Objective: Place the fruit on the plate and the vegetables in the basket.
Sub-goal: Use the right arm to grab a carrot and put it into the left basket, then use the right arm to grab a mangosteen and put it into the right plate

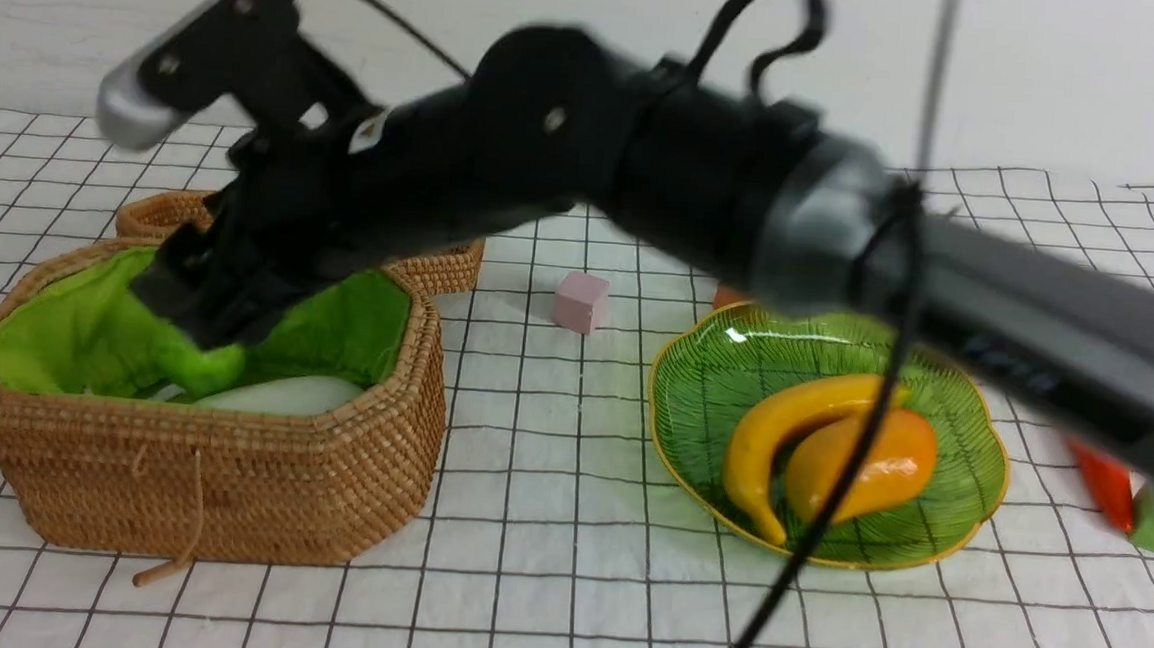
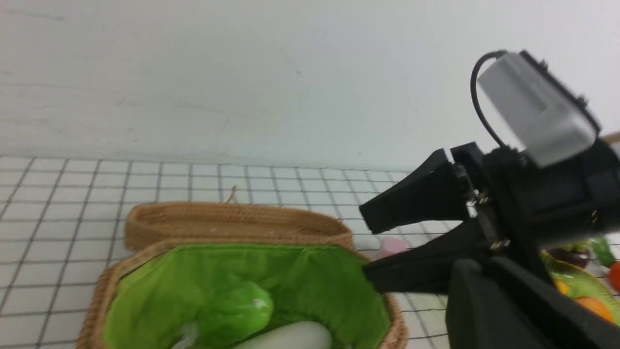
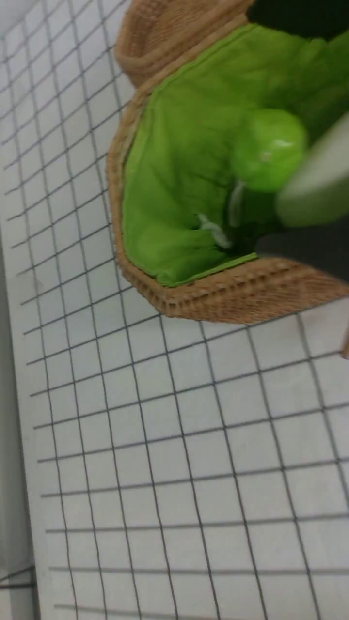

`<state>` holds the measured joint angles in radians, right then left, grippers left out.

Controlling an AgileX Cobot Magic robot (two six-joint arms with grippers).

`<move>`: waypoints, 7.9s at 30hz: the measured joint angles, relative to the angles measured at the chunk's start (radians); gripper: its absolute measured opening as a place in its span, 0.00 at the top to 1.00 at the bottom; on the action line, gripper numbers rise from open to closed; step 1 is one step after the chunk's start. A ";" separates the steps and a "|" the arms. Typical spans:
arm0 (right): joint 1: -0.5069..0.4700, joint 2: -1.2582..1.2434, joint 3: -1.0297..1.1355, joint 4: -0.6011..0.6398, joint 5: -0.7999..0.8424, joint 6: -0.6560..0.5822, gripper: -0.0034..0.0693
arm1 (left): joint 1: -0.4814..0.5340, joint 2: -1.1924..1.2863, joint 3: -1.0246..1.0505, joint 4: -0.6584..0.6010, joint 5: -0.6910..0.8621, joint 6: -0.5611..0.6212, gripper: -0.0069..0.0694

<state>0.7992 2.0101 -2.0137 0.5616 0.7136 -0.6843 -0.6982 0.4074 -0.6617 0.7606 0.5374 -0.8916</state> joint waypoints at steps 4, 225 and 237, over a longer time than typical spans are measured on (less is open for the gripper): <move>-0.105 -0.158 -0.009 -0.219 0.274 0.254 0.61 | 0.000 0.000 0.000 -0.144 -0.108 0.126 0.90; -0.762 -0.337 0.391 -0.221 0.360 0.455 0.13 | 0.000 0.000 0.001 -0.559 -0.011 0.674 0.86; -0.497 -0.283 0.637 -0.208 0.027 0.431 0.13 | 0.000 0.000 0.001 -0.291 0.029 0.449 0.86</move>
<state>0.3024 1.7272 -1.3765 0.3541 0.7402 -0.2537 -0.6982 0.4074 -0.6608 0.4692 0.5668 -0.4430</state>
